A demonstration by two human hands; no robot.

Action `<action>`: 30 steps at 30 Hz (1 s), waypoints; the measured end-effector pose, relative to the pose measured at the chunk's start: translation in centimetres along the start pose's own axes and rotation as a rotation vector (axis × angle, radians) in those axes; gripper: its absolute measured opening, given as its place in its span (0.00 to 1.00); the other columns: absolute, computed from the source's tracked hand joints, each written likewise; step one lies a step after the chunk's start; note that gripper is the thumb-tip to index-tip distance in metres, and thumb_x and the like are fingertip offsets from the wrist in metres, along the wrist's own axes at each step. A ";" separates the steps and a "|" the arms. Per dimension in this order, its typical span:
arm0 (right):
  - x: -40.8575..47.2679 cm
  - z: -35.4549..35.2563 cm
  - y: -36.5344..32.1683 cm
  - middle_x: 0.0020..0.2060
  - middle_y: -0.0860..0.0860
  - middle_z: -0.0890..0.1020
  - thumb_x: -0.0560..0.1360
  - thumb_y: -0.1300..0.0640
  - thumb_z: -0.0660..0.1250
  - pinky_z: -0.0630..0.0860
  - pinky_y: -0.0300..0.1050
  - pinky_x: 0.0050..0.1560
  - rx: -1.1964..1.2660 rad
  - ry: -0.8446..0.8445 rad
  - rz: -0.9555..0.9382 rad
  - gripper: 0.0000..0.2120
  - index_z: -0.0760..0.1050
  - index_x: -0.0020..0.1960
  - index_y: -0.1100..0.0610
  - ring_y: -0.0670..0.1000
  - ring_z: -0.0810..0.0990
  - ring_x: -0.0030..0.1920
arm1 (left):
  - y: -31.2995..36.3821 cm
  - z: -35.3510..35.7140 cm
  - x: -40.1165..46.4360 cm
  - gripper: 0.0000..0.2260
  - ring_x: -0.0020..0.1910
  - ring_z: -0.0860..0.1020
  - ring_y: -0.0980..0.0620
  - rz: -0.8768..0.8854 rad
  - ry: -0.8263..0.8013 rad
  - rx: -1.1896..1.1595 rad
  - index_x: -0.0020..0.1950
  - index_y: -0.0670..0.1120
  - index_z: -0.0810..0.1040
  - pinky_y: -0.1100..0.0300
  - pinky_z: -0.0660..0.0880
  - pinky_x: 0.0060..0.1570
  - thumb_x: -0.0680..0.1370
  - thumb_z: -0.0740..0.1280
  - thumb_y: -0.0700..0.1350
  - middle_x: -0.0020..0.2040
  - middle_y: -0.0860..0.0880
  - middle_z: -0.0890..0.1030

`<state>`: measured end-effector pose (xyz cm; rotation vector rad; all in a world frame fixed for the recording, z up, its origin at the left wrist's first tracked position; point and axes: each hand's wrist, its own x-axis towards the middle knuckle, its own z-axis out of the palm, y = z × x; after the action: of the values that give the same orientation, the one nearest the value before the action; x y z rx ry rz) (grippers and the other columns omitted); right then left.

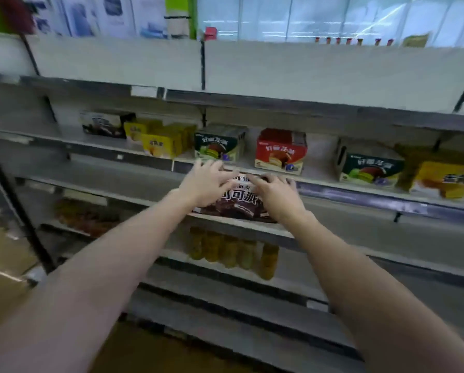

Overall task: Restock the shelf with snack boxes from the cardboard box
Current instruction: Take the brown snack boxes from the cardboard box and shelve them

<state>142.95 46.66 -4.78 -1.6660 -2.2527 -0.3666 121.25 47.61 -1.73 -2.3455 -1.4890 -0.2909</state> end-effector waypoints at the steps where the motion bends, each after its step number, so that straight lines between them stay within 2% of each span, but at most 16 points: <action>1: 1.3 0.3 -1.7 0.72 0.56 0.68 0.82 0.58 0.59 0.61 0.67 0.70 0.011 0.007 -0.021 0.29 0.55 0.77 0.37 0.62 0.67 0.71 | -2.0 -0.1 -0.5 0.24 0.70 0.68 0.43 -0.013 0.012 0.031 0.74 0.61 0.67 0.42 0.60 0.69 0.82 0.47 0.64 0.70 0.43 0.72; 7: 10.1 1.3 -11.3 0.71 0.57 0.69 0.82 0.57 0.58 0.67 0.63 0.66 0.036 0.047 -0.131 0.28 0.56 0.78 0.38 0.62 0.68 0.69 | -14.4 0.5 -2.0 0.21 0.61 0.72 0.43 -0.083 0.100 0.094 0.71 0.59 0.72 0.46 0.63 0.63 0.82 0.50 0.62 0.60 0.44 0.75; 12: 18.3 3.2 -20.7 0.70 0.57 0.69 0.83 0.56 0.57 0.65 0.64 0.68 0.034 0.105 -0.156 0.25 0.57 0.76 0.38 0.61 0.66 0.70 | -27.2 1.1 -2.5 0.21 0.60 0.72 0.44 -0.112 0.102 0.071 0.73 0.63 0.67 0.45 0.64 0.63 0.82 0.50 0.63 0.59 0.45 0.75; 15: 22.9 4.3 -26.3 0.70 0.57 0.69 0.84 0.53 0.57 0.63 0.65 0.68 0.022 0.126 -0.169 0.24 0.57 0.77 0.38 0.61 0.65 0.71 | -34.5 1.5 -2.8 0.23 0.64 0.72 0.45 -0.141 0.111 0.082 0.74 0.56 0.69 0.44 0.65 0.66 0.82 0.52 0.62 0.64 0.45 0.75; 19: 28.2 5.3 -32.9 0.70 0.58 0.69 0.81 0.56 0.59 0.62 0.63 0.66 -0.029 0.180 -0.200 0.28 0.57 0.77 0.40 0.61 0.65 0.70 | -42.5 2.9 -3.3 0.26 0.65 0.73 0.45 -0.222 0.125 0.107 0.73 0.47 0.70 0.46 0.67 0.66 0.82 0.52 0.62 0.67 0.45 0.75; 26: 36.3 7.8 -40.4 0.68 0.58 0.70 0.78 0.58 0.61 0.60 0.65 0.67 -0.038 0.160 -0.220 0.28 0.61 0.76 0.42 0.61 0.66 0.69 | -51.8 5.5 -2.7 0.27 0.66 0.71 0.44 -0.309 0.105 0.072 0.77 0.48 0.64 0.48 0.65 0.65 0.83 0.48 0.60 0.68 0.43 0.73; 30: 40.9 9.6 -42.0 0.69 0.57 0.70 0.79 0.59 0.62 0.60 0.65 0.68 -0.051 0.154 -0.250 0.30 0.59 0.77 0.41 0.61 0.65 0.70 | -56.0 6.8 -1.1 0.26 0.68 0.69 0.42 -0.330 0.108 0.081 0.76 0.49 0.67 0.47 0.63 0.66 0.83 0.50 0.60 0.71 0.43 0.71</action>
<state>90.70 74.09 1.88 -1.3300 -2.3544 -0.5941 70.05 71.12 1.64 -1.9828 -1.7945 -0.4237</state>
